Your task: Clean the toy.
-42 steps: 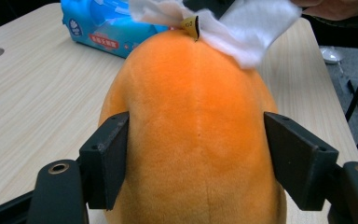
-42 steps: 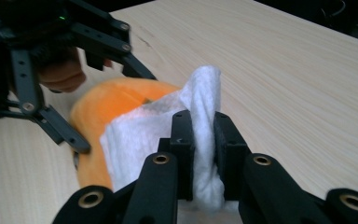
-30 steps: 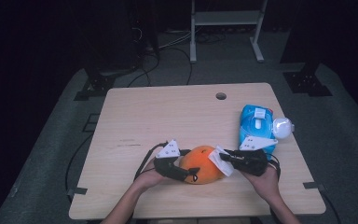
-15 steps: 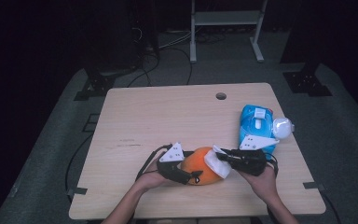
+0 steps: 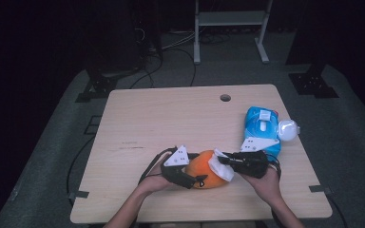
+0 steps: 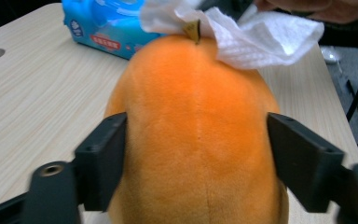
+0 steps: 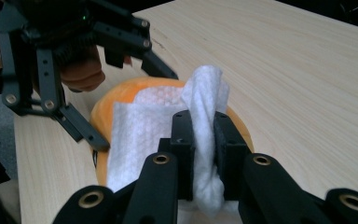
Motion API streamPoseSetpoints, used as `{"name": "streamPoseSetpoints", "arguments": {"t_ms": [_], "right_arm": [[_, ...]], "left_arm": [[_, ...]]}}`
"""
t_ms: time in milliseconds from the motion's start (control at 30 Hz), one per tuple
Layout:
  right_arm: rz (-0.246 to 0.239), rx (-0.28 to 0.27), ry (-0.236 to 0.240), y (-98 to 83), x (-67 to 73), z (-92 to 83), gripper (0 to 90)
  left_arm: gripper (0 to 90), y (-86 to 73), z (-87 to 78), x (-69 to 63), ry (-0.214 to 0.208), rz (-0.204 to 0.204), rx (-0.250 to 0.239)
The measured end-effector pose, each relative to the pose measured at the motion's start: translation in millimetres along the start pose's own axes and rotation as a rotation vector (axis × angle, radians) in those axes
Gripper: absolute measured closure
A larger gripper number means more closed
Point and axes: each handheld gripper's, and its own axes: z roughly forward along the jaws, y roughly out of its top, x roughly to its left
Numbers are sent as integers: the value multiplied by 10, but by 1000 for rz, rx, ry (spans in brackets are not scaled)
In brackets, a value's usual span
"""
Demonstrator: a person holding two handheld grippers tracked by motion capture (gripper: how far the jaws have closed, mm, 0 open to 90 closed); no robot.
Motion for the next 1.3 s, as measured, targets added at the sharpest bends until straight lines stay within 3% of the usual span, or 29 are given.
{"name": "streamPoseSetpoints", "arguments": {"t_ms": [100,200,333,467,500,633,767,833,933,1133,1233,1300], "right_arm": [[14,14,3,-29,-32,-12,795],[42,8,15,-51,-79,-32,795],[15,-17,13,25,-20,-54,797],[-58,-31,36,136,157,-9,795],[-71,-27,29,145,172,5,795],[-51,-9,17,103,102,-5,796],[-35,0,1,54,47,-38,796],[-19,-2,5,49,26,-52,795],[-37,-10,-2,84,75,-56,796],[-147,7,38,196,373,81,796],[-168,25,32,196,395,100,797],[-157,23,14,196,316,46,797]], "left_arm": [[136,19,-34,53,0,-50,8],[151,-12,-18,93,-29,-111,30],[293,19,-7,28,-12,-49,22],[322,89,33,-121,-15,67,31],[326,89,34,-131,-13,78,32],[309,48,13,-82,-21,51,20],[120,34,38,1,6,-38,-3],[191,12,42,17,-26,-62,-9],[290,53,38,-32,-10,-32,-4],[305,158,93,-214,13,69,28],[309,139,82,-205,9,67,25],[309,127,83,-188,9,52,22]]}}
